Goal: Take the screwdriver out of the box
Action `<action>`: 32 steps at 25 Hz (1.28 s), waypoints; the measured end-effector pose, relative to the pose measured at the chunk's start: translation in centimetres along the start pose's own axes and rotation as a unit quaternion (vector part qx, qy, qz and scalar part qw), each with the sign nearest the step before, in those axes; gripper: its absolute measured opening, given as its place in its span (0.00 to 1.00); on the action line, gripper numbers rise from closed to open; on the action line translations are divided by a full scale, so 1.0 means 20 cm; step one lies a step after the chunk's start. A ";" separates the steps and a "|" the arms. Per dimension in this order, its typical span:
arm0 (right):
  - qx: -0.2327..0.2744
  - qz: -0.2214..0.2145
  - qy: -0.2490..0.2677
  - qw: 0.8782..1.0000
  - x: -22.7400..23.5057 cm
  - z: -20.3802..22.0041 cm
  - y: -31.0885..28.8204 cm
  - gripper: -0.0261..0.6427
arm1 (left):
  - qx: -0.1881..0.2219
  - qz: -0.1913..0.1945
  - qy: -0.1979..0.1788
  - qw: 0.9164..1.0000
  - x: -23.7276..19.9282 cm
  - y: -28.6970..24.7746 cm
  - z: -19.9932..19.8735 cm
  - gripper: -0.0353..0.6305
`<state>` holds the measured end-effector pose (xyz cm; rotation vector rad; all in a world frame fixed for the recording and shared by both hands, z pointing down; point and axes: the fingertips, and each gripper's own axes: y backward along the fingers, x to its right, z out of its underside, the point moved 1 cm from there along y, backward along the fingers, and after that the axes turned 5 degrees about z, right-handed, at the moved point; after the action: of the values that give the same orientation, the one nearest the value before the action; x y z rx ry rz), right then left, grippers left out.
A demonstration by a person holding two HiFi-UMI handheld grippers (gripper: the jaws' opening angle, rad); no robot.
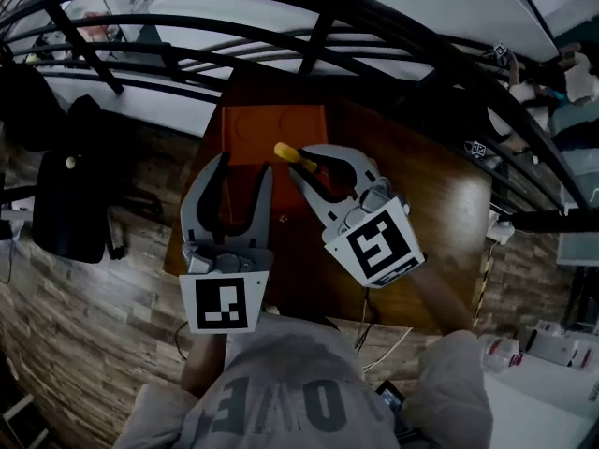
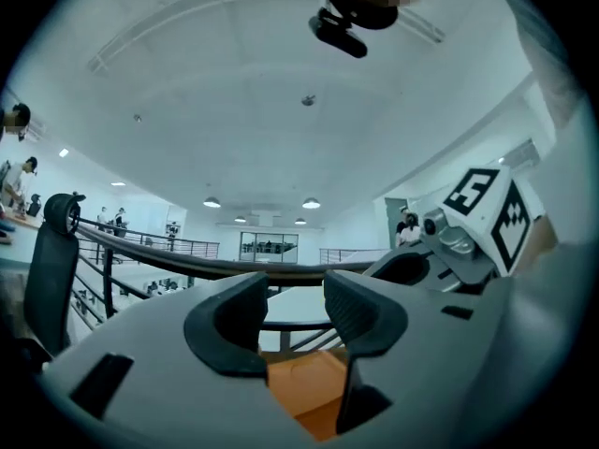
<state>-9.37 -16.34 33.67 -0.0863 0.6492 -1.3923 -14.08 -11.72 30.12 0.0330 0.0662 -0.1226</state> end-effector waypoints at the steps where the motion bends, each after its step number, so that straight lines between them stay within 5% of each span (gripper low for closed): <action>1: 0.021 0.027 -0.016 0.999 0.04 -0.04 0.09 0.15 | 0.011 0.010 0.008 1.000 0.05 -0.01 -0.06 0.33; 4: 0.088 0.119 -0.070 0.987 0.14 -0.14 0.37 0.15 | 0.034 0.050 0.007 0.998 0.22 -0.03 -0.23 0.33; 9: 0.146 0.295 -0.166 0.930 0.23 -0.15 0.74 0.15 | 0.063 0.115 -0.023 0.991 0.46 -0.07 -0.38 0.33; 15: 0.158 0.423 -0.208 0.868 0.25 -0.07 1.01 0.15 | 0.056 0.166 -0.041 0.984 0.67 -0.07 -0.33 0.33; 23: 0.123 0.462 -0.236 0.846 0.26 0.12 1.10 0.15 | 0.051 0.190 -0.041 0.980 0.76 -0.09 -0.28 0.33; 32: 0.103 0.462 -0.249 0.845 0.25 0.18 1.08 0.15 | 0.048 0.194 -0.036 0.979 0.76 -0.11 -0.27 0.33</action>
<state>11.53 -17.69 25.59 0.0401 0.0458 -0.4452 0.45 -15.51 23.67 0.1366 -0.0202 0.2639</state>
